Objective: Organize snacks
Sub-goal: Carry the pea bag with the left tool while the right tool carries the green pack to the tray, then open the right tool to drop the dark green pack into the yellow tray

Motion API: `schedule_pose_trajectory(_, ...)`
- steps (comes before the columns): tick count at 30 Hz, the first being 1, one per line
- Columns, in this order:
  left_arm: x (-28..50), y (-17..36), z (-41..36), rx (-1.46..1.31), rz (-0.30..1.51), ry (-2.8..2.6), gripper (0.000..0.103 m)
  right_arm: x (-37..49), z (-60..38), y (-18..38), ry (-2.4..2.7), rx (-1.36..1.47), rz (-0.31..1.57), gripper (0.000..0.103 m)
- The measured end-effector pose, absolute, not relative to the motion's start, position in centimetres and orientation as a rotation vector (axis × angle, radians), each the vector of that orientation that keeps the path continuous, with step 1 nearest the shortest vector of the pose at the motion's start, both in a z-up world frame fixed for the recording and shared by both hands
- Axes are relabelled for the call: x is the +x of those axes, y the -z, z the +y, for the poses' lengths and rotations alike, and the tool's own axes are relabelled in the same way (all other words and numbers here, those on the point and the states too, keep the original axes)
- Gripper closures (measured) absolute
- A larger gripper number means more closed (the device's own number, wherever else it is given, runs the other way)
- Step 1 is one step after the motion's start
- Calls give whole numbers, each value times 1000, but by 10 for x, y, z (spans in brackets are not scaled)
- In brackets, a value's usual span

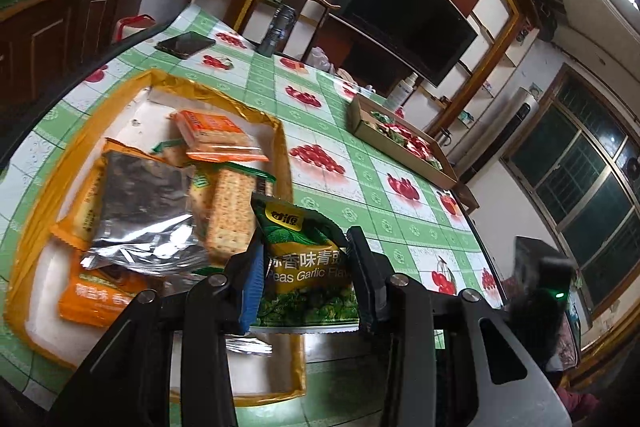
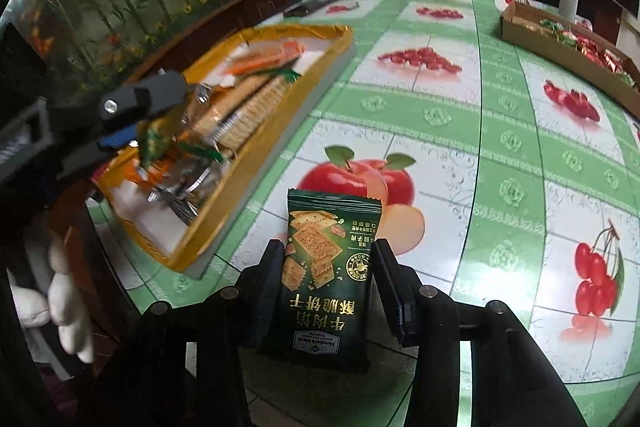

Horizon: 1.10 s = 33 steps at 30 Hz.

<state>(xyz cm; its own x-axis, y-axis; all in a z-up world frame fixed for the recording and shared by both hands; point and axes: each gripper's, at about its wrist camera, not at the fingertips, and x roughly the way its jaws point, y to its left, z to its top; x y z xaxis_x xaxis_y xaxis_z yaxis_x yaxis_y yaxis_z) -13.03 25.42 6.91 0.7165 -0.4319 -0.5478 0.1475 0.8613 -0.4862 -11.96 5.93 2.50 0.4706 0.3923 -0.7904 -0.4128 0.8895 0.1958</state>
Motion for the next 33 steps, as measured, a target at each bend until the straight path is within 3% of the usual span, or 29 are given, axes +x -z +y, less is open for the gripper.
schedule_pose_trajectory(30, -117, -51, 340, -481, 709, 158, 67, -28, 195, -53, -656, -153, 912, 57)
schedule_pose_trajectory(33, -114, -49, 338, -479, 718, 174, 57, -15, 206, -48, -642, -171, 900, 56)
